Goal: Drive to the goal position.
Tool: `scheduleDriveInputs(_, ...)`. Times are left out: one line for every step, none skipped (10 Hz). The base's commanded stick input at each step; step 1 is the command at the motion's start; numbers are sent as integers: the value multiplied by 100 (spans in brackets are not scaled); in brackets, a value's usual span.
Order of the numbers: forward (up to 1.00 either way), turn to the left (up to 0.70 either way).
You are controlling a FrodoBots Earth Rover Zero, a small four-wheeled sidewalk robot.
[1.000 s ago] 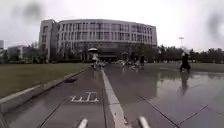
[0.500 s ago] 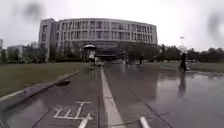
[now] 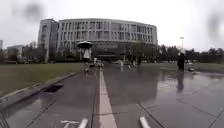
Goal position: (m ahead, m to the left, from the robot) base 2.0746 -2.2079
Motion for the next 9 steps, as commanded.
scheduleDriveInputs(100,-2)
scheduleDriveInputs(100,-2)
scheduleDriveInputs(100,-2)
scheduleDriveInputs(100,-2)
scheduleDriveInputs(100,-1)
scheduleDriveInputs(100,0)
scheduleDriveInputs(100,0)
scheduleDriveInputs(100,0)
scheduleDriveInputs(100,0)
